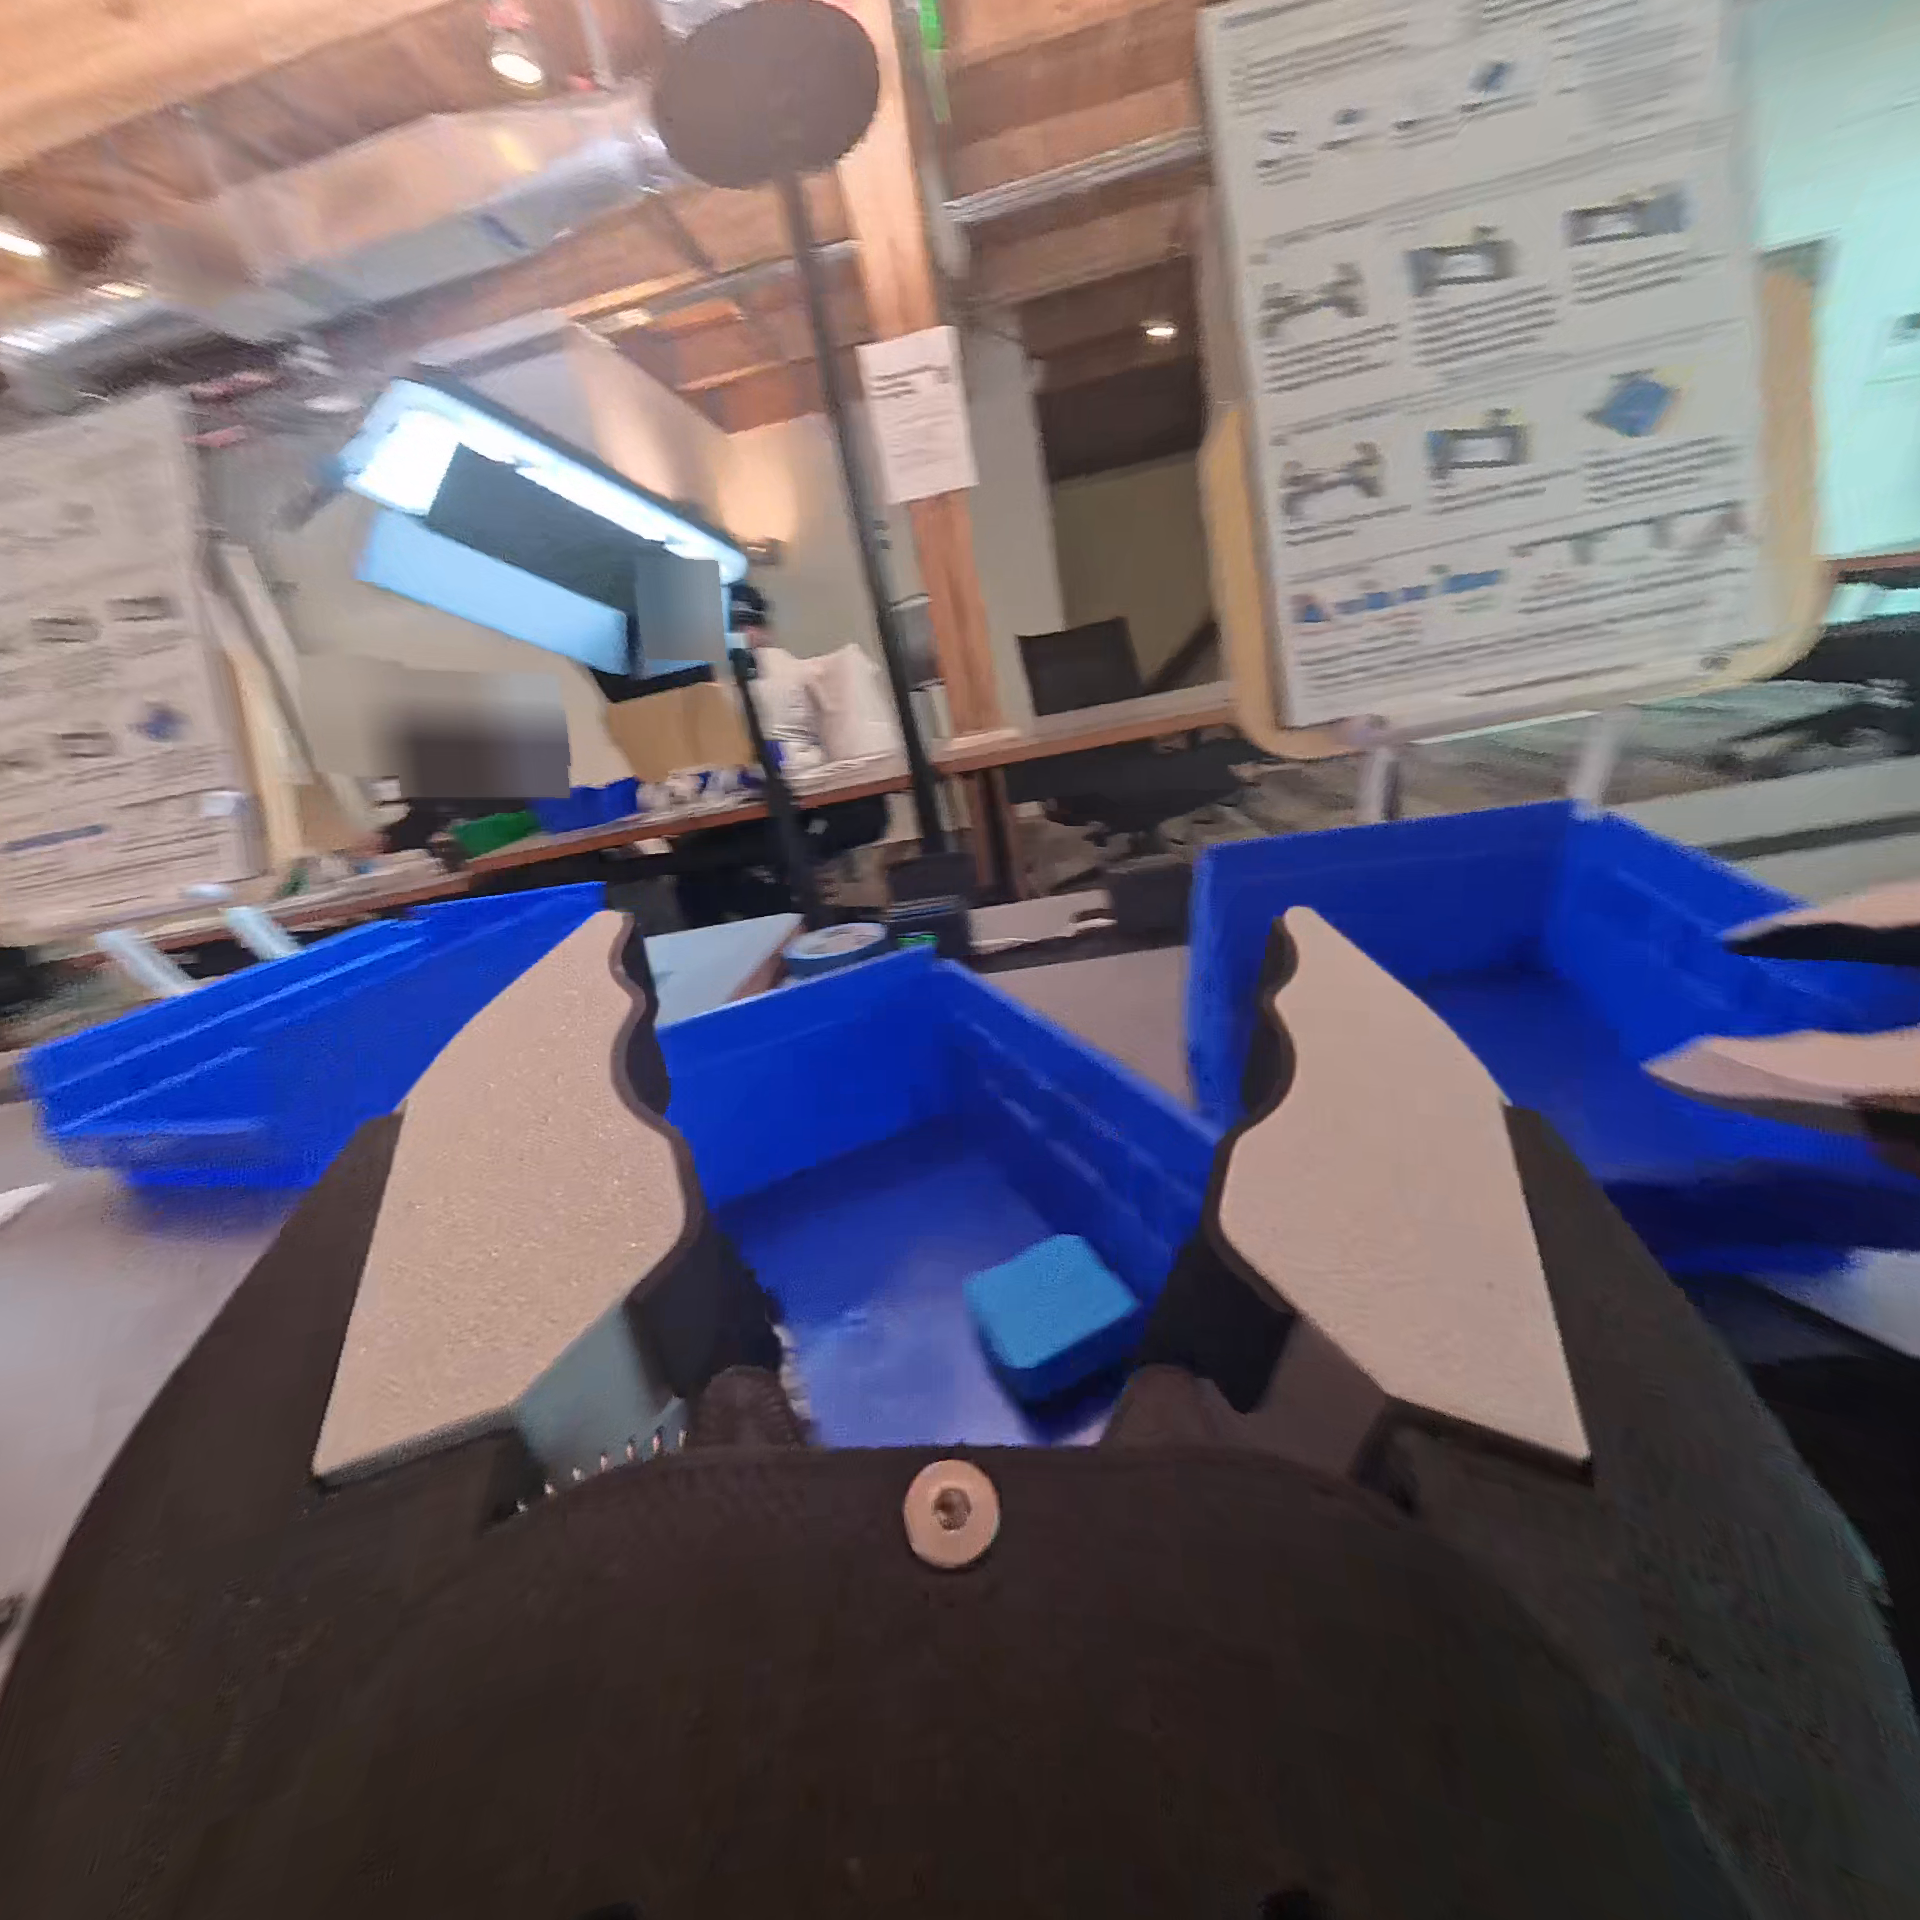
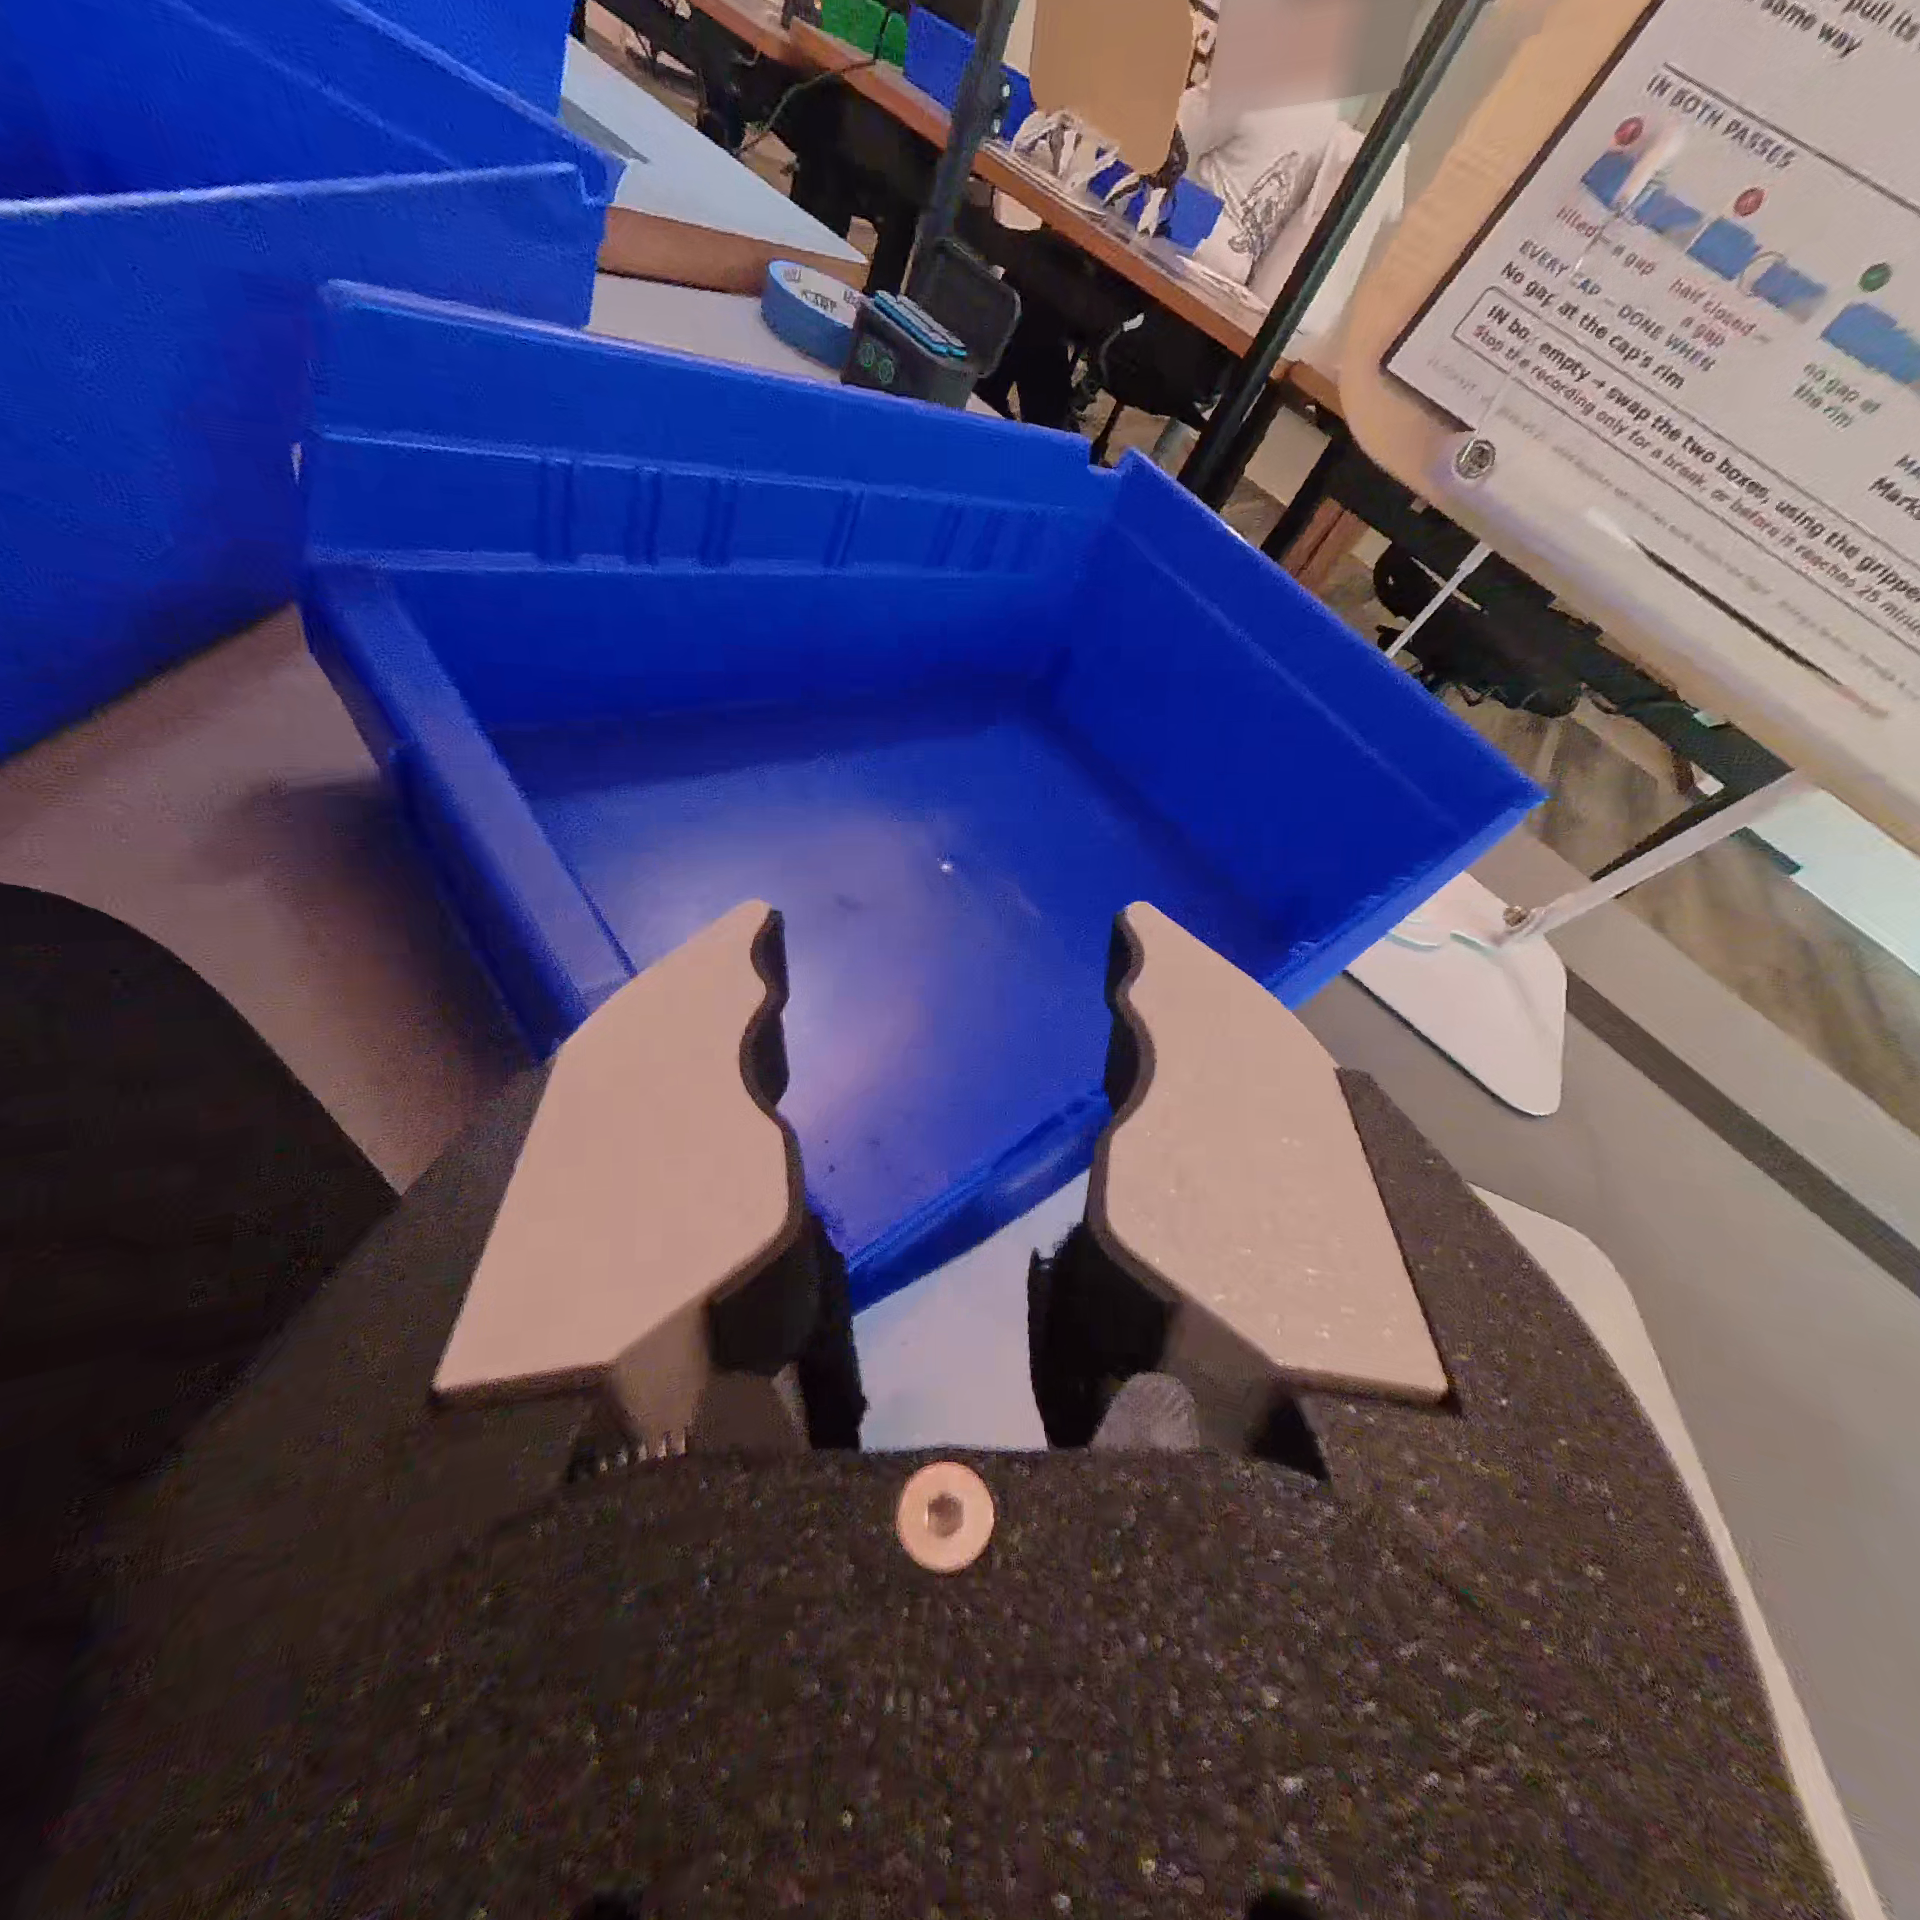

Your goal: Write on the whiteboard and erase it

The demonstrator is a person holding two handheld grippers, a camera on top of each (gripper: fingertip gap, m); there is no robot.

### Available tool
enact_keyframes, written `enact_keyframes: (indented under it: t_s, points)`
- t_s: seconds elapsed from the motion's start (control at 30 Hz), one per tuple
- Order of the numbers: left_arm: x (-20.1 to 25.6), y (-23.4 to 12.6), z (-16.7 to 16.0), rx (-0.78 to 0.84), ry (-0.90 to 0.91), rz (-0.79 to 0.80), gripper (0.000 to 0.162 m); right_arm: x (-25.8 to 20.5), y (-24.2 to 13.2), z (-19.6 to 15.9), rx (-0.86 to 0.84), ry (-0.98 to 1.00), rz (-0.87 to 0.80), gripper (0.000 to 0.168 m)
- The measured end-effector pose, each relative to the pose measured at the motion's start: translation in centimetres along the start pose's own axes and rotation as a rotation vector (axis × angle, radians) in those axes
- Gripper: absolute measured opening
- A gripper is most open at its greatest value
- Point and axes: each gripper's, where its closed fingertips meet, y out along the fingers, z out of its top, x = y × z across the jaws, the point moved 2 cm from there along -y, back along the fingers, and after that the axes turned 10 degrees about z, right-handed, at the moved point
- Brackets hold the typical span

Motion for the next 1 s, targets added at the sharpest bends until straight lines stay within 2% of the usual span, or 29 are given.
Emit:
enact_keyframes:
  t_s: [0.1, 0.17, 0.3, 0.33, 0.4, 0.43, 0.47, 0.57, 0.67, 0.77, 0.83, 0.87, 1.0]
  points:
    - [4.7, -0.5, -0.7, -0.030, -0.103, -0.179, 0.101, 1.9, -1.5, -1.2, -0.064, -0.006, -0.041, 0.031]
    - [6.9, -0.9, -1.7, -0.071, -0.116, -0.268, 0.096, 3.3, -3.1, -1.6, -0.065, -0.032, -0.097, 0.029]
    - [9.2, -0.8, -3.4, -0.148, -0.074, -0.317, 0.089, 4.4, -4.6, -1.7, 0.033, 0.092, -0.135, 0.074]
    - [9.7, -0.7, -3.7, -0.164, -0.065, -0.323, 0.088, 4.1, -4.2, -2.0, 0.036, 0.130, -0.119, 0.083]
    - [10.9, -0.8, -3.9, -0.188, -0.066, -0.357, 0.086, 3.7, -2.9, -3.5, -0.041, 0.163, -0.083, 0.088]
    - [11.7, -0.8, -4.1, -0.201, -0.070, -0.380, 0.086, 3.4, -2.3, -4.5, -0.097, 0.160, -0.052, 0.077]
    - [12.5, -0.9, -4.5, -0.220, -0.068, -0.403, 0.085, 3.2, -2.0, -5.3, -0.143, 0.164, -0.010, 0.047]
    - [14.5, -0.6, -6.6, -0.321, -0.027, -0.421, 0.083, 4.2, -3.3, -6.3, -0.199, 0.185, -0.018, 0.020]
    - [16.4, 0.4, -9.4, -0.431, 0.054, -0.462, 0.084, 4.7, -5.5, -7.1, -0.250, 0.185, 0.004, 0.014]
    - [18.1, 1.7, -10.6, -0.496, 0.093, -0.499, 0.082, 4.4, -6.7, -7.6, -0.235, 0.225, 0.016, 0.017]
    - [18.6, 2.6, -11.1, -0.531, 0.100, -0.491, 0.038, 4.4, -6.9, -7.8, -0.206, 0.201, -0.016, 0.016]
    - [18.3, 3.2, -11.1, -0.514, 0.122, -0.448, 0.022, 4.5, -7.0, -7.8, -0.199, 0.193, -0.026, 0.016]
    - [19.1, 3.5, -9.1, -0.421, 0.177, -0.432, 0.019, 5.3, -8.6, -7.4, -0.203, 0.103, -0.111, 0.015]
